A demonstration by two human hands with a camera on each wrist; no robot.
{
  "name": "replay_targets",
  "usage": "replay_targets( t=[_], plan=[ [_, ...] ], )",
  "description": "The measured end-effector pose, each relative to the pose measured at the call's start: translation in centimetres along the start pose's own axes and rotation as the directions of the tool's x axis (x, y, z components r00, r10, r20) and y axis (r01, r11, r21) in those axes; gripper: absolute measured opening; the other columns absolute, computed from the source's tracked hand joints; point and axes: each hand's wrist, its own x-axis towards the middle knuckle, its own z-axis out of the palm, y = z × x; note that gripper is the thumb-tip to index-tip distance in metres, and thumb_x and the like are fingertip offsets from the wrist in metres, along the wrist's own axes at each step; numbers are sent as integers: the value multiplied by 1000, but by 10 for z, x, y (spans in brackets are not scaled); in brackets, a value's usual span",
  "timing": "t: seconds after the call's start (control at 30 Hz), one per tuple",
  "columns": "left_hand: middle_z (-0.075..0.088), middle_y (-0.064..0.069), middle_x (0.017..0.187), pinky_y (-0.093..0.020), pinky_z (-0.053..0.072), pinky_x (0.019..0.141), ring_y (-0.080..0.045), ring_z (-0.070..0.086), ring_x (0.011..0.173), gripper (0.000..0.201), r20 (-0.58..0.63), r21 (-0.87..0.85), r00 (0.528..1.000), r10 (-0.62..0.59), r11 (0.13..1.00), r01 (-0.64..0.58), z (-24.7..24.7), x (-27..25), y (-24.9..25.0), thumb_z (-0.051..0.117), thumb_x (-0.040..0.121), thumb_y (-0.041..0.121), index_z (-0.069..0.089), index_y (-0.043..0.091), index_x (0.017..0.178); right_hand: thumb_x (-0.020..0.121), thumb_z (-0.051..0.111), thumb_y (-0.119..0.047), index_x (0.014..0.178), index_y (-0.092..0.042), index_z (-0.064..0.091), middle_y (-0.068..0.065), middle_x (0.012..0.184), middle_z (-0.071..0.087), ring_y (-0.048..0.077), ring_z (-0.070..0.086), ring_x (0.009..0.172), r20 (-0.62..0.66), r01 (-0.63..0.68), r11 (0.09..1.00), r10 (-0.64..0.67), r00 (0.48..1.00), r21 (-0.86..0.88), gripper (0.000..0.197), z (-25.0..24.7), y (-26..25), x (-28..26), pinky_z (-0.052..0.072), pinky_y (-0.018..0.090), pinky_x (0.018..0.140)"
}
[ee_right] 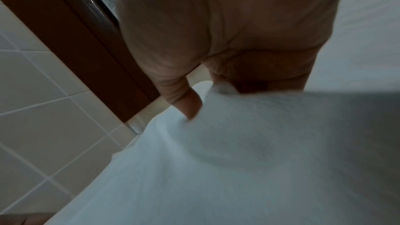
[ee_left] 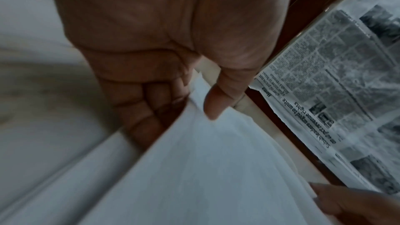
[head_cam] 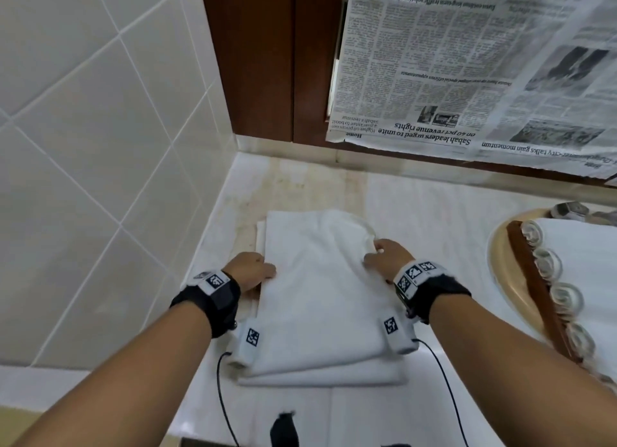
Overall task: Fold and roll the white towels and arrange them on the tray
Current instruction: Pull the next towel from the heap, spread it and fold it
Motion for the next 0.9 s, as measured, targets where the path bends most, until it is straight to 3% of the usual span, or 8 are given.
replay_targets(
  t=[0.07,0.2,0.3,0.43,0.5,0.6,0.77,0.9],
  plan=[
    [63,-14,71,-25,51,46,-22,61,48,20,17,-132,1000,-10,991,12,-3,-2,12,69,89,15,55,7,78,86,64,-38,105,-15,60,7,104,60,27,59,88,-3,-40,999,40,999,2,30,-7,-5,9,41,31,77],
    [73,-18,87,-39,61,68,-31,71,71,31,-71,-193,996,58,979,-71,-7,17,30,76,84,36,60,9,83,87,66,-51,130,-2,53,13,126,60,32,58,115,-151,-69,998,67,986,-11,67,-14,-16,32,40,30,83],
    [74,-10,95,-31,56,69,-26,71,79,18,-28,-250,997,67,966,-72,-5,24,34,68,90,23,68,7,99,92,64,-36,126,-11,51,6,114,57,31,59,106,-233,-28,979,75,969,200,44,-19,-20,39,42,30,83],
    [71,-16,95,-45,52,79,-36,67,86,36,7,-415,1000,-10,910,12,-7,31,27,66,63,19,68,2,95,90,59,-21,92,-20,67,5,99,67,28,63,88,-58,70,977,-59,997,200,8,-34,-20,54,54,38,77],
    [58,-16,83,-39,44,69,-33,55,76,24,14,-465,999,-38,884,40,-5,32,24,62,53,14,59,5,76,86,53,-10,82,-15,66,12,90,67,33,64,81,24,63,930,-77,997,362,14,-42,-20,59,57,43,75],
    [42,-13,81,-38,30,65,-28,39,75,28,0,-488,999,-45,872,39,-4,36,20,61,41,13,44,12,63,80,38,7,68,-5,55,11,68,51,27,48,62,54,5,742,-55,997,670,24,-52,-23,57,44,28,55],
    [47,-12,86,-39,34,69,-28,45,78,31,-2,-477,998,-69,877,59,-5,40,22,56,48,11,51,7,78,77,31,6,64,-7,47,8,64,42,24,41,60,138,2,664,-158,978,748,24,-60,-19,59,35,31,56],
    [46,-12,86,-32,36,63,-27,45,77,33,-16,-496,996,-88,866,68,-6,42,24,52,48,8,51,5,81,81,31,17,68,-5,54,10,68,54,23,54,63,206,35,648,-293,933,761,34,-69,-20,62,46,27,61]
  ],
)
